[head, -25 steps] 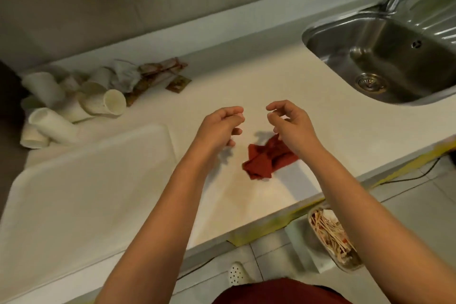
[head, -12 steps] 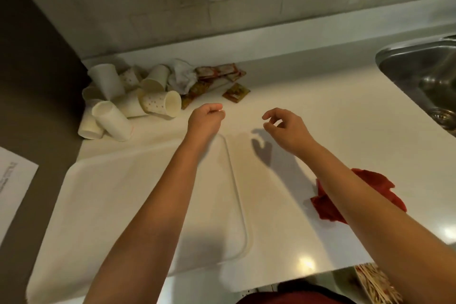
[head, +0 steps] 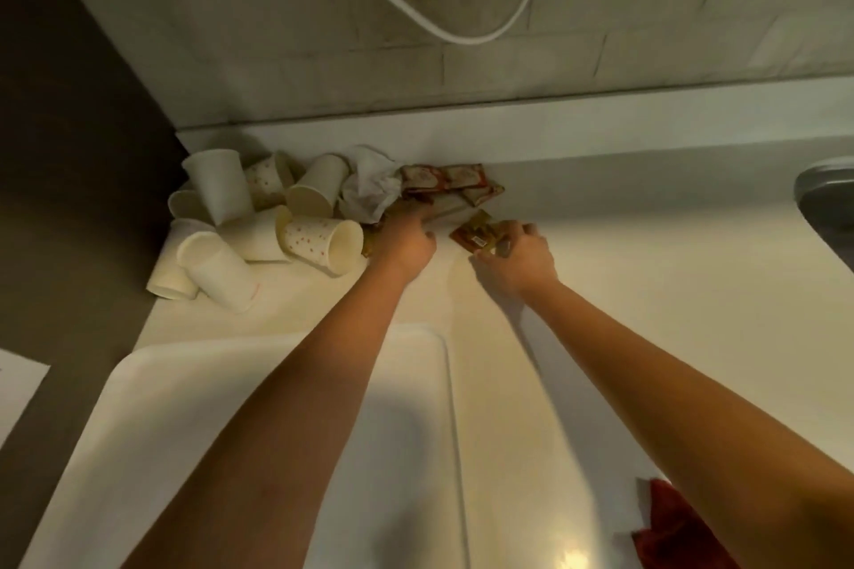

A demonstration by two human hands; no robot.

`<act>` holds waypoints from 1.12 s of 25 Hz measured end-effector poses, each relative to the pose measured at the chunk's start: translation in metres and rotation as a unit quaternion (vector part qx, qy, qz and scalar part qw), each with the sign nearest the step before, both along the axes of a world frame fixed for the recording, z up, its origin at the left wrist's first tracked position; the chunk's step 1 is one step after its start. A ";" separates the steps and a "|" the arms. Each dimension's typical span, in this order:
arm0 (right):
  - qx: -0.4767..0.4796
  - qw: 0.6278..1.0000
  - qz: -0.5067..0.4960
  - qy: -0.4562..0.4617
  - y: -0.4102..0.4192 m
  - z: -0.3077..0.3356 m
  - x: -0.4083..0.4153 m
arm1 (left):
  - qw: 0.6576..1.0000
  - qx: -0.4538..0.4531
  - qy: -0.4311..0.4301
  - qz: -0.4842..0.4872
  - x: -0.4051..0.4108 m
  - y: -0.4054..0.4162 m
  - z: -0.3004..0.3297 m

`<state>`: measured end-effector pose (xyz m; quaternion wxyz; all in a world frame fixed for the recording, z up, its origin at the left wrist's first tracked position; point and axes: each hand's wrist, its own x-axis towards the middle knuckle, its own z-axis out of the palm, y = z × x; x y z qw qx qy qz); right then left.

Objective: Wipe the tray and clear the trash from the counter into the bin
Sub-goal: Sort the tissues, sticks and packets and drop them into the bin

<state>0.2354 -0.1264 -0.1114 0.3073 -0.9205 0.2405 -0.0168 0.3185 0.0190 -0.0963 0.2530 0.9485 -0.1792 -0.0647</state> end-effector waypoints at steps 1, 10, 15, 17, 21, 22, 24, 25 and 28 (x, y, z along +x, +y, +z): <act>0.004 0.999 -0.015 -0.034 0.001 -0.003 0.006 | 0.999 0.033 -0.011 -0.010 0.008 -0.002 -0.004; -0.097 0.995 -0.016 -0.022 -0.005 -0.016 0.045 | 0.980 0.160 -0.119 -0.026 0.043 -0.014 -0.016; -0.089 0.994 -0.013 -0.060 -0.009 -0.021 0.044 | 0.970 0.204 -0.117 -0.064 0.055 -0.024 -0.014; -0.078 0.993 -0.013 -0.084 -0.009 -0.023 0.042 | 0.967 0.225 -0.099 -0.067 0.060 -0.029 -0.012; -0.054 0.993 -0.019 -0.101 -0.010 -0.022 0.041 | 0.970 0.207 -0.123 -0.044 0.060 -0.039 -0.003; -0.050 0.993 -0.022 -0.105 -0.010 -0.021 0.041 | 0.969 0.204 -0.130 -0.043 0.058 -0.042 0.001; -0.039 0.992 -0.029 -0.113 -0.010 -0.021 0.040 | 0.959 0.231 -0.146 -0.073 0.050 -0.048 0.008; -0.030 0.992 -0.032 -0.117 -0.010 -0.020 0.040 | 0.950 0.252 -0.161 -0.090 0.046 -0.051 0.010; 0.001 0.990 -0.041 -0.134 -0.010 -0.019 0.038 | 0.941 0.282 -0.149 -0.113 0.042 -0.053 0.011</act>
